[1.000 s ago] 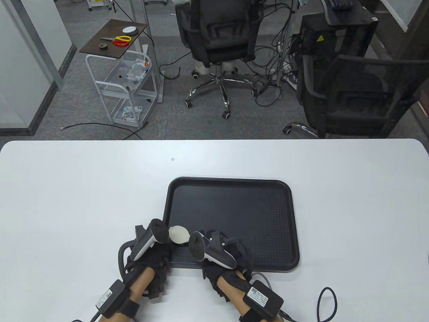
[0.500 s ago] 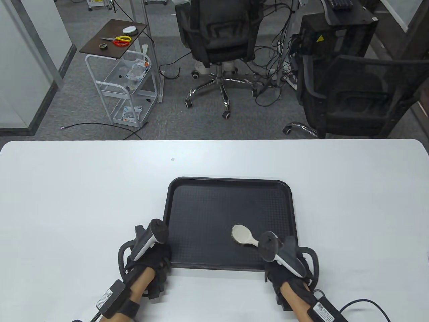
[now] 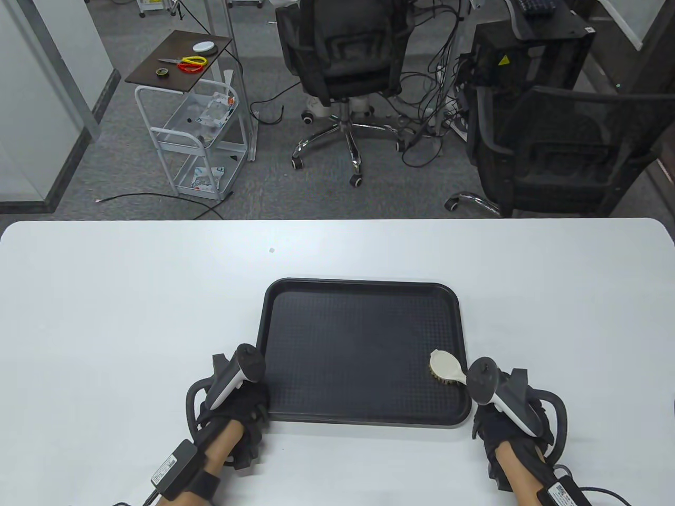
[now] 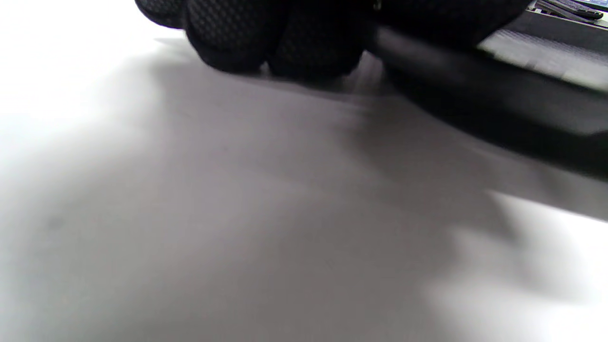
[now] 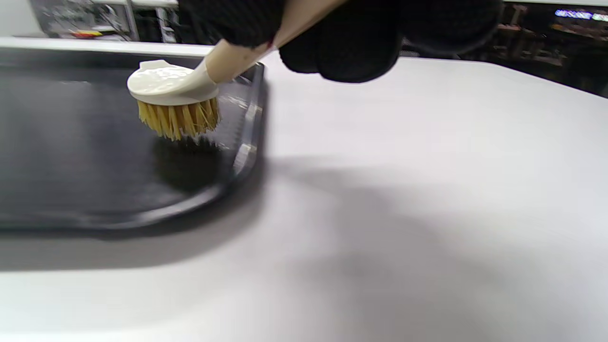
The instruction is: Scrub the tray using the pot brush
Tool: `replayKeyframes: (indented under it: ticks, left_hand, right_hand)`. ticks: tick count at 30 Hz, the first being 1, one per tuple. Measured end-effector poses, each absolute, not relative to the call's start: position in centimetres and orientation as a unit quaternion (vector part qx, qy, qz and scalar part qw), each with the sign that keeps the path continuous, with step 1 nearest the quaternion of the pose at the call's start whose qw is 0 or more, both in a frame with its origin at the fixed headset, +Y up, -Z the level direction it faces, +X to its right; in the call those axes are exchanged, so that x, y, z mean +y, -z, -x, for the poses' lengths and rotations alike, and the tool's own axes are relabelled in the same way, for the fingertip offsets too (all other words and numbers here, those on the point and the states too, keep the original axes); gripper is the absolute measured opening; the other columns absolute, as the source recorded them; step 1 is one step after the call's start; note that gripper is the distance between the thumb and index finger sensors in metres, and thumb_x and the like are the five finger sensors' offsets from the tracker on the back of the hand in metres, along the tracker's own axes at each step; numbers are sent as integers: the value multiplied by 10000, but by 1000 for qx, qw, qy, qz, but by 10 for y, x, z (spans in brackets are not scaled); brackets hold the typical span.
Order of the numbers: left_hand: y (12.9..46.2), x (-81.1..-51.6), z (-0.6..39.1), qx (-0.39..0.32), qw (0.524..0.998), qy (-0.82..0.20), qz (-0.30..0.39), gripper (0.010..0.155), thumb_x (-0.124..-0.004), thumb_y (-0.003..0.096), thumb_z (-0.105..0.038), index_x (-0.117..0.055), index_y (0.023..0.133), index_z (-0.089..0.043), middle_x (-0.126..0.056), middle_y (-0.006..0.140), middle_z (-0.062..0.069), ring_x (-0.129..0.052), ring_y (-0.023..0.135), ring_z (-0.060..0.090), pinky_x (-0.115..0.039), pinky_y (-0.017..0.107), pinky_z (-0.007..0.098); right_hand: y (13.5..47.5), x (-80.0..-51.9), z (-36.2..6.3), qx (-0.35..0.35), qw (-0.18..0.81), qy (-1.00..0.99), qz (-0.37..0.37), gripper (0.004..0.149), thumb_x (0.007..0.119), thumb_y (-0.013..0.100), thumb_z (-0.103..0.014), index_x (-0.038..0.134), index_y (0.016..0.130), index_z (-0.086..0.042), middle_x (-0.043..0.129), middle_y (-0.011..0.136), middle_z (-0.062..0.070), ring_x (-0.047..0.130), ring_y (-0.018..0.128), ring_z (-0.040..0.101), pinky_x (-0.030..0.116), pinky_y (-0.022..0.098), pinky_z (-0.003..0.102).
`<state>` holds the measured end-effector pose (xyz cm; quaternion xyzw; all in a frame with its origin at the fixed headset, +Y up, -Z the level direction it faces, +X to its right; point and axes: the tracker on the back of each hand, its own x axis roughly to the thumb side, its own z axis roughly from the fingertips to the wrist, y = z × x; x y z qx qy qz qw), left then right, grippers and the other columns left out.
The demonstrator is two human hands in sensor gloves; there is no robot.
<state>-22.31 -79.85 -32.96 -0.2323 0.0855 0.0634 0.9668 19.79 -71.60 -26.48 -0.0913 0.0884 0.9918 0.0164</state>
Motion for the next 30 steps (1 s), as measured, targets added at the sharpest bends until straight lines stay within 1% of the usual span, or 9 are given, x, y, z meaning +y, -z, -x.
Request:
replayKeyframes:
  ticks: [2,4,7,11,17,21,24,28,30]
  left_hand:
    - [330,-798,223,85,967,-63,232,764,-699,470,-489,-346,1065,-165,-779,645,3,-787,606,213,-517,708,518]
    - [330,-799,223,85,967,-65,233,766,-701,469,-490,-346,1065,-165,-779,646,5,-786,607,213,-516,708,518]
    - [330,-799,223,85,967,-63,232,765,-700,470,-489,-346,1065,-164,-779,645,4,-787,606,213,-517,708,518]
    - [330,-799,223,85,967,-65,233,765,-699,470,-490,-345,1065,-164,-779,647,4,-786,607,214,-516,708,518]
    - [330,-799,223,84,966,-65,234,766,-701,469,-489,-345,1065,-164,-779,646,5,-786,607,214,-516,708,519]
    - [330,-799,223,84,967,-65,233,764,-700,470,-488,-346,1065,-164,-779,646,5,-786,606,214,-516,708,518]
    - [330,-799,223,85,967,-64,233,764,-700,472,-489,-345,1065,-164,-778,647,5,-786,607,214,-515,708,519]
    - [330,-799,223,84,966,-65,234,764,-701,471,-488,-346,1065,-164,-779,646,6,-785,607,215,-516,708,519]
    - [330,-799,223,85,967,-64,233,765,-701,470,-488,-345,1065,-164,-779,646,5,-786,607,214,-515,708,520]
  right_hand:
    - [266,-712,-178,82,29,-994,66,529,785,487,-239,683,1004,-280,741,961,109,874,707,289,769,501,484]
    - [267,-709,-150,70,39,-996,32,531,782,489,-242,675,1008,-283,736,964,105,871,712,286,769,505,482]
    - [272,-710,-115,68,54,-996,-5,534,780,489,-245,670,1010,-285,733,968,100,870,716,282,769,508,479]
    - [279,-718,-64,78,57,-994,-47,537,773,491,-245,659,1014,-287,723,975,94,863,725,279,765,515,477]
    - [280,-732,-4,83,59,-990,-96,540,765,493,-247,647,1018,-294,710,986,83,853,741,273,758,530,475]
    - [279,-738,16,83,59,-988,-113,541,763,493,-246,642,1018,-297,704,990,81,849,747,272,757,534,474]
    - [276,-742,21,79,63,-987,-121,540,762,492,-248,644,1017,-297,708,986,80,854,741,271,764,527,472]
    - [273,-743,13,76,54,-988,-122,537,762,489,-252,651,1012,-301,716,980,83,864,732,264,775,517,464]
    - [269,-745,2,82,55,-988,-116,534,765,489,-251,657,1009,-301,718,979,84,864,731,268,774,517,466]
